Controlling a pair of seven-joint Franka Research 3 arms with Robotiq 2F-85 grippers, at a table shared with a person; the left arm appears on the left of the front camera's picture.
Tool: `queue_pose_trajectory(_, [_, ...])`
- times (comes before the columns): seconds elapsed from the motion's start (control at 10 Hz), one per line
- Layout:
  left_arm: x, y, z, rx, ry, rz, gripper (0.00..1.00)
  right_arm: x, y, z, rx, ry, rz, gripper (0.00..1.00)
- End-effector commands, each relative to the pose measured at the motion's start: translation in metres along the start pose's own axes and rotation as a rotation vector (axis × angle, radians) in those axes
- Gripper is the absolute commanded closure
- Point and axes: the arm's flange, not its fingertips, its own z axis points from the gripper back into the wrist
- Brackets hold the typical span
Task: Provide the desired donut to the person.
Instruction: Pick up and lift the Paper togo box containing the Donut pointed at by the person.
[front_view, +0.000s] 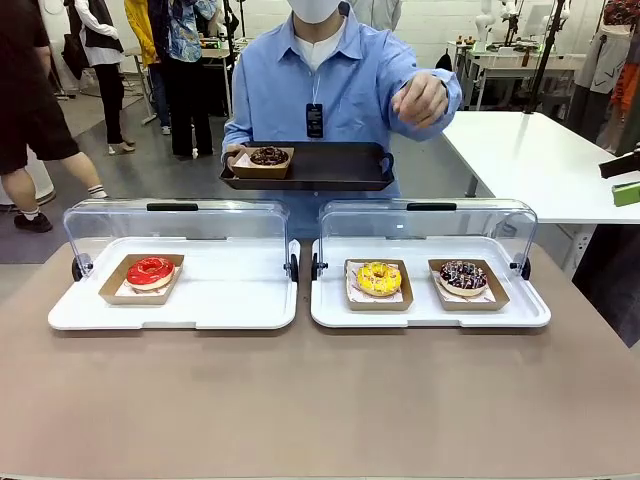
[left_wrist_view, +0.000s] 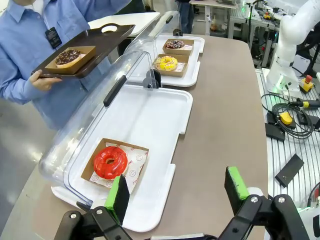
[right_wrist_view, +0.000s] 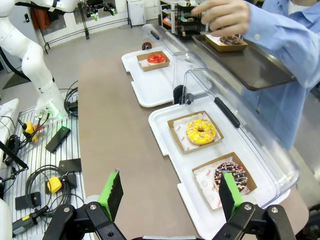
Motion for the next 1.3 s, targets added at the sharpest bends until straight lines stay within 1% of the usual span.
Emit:
queue_pose_trajectory(0.0, [-0.001,-0.001,-0.001,0.005,-0.025,-0.001,0.00,0.001,-0.001,-0.001,0.004,-0.015,0.011,0.00])
queue_pose_trajectory(0.6, [-0.001,-0.001,-0.001,0.005,-0.025,-0.001,0.00,0.001,-0.001,-0.001,0.004,-0.015,0.011,0.00])
queue_pose_trajectory(0.7, [-0.001,-0.001,-0.001,0.005,-0.025,-0.001,0.00,0.000,0.000,0.000,0.000,0.000,0.000,0.00])
queue_pose_trajectory(0.8, [-0.001,-0.001,-0.001,0.005,-0.025,-0.001,0.00,0.008,-0.003,-0.002,0.042,0.039,0.040,0.00])
queue_pose_trajectory(0.9, [-0.001,-0.001,-0.001,0.005,-0.025,-0.001,0.00,0.021,-0.009,-0.009,0.058,0.057,0.049,0.00])
queue_pose_trajectory(1.0, [-0.001,-0.001,-0.001,0.005,-0.025,-0.001,0.00,0.033,-0.015,-0.019,0.077,0.108,0.068,0.00])
queue_pose_trajectory(1.1, [-0.001,-0.001,-0.001,0.005,-0.025,-0.001,0.00,0.050,-0.021,-0.035,0.107,0.188,0.081,0.00])
queue_pose_trajectory(1.2, [-0.001,-0.001,-0.001,0.005,-0.025,-0.001,0.00,0.074,-0.026,-0.057,0.153,0.293,0.127,0.00])
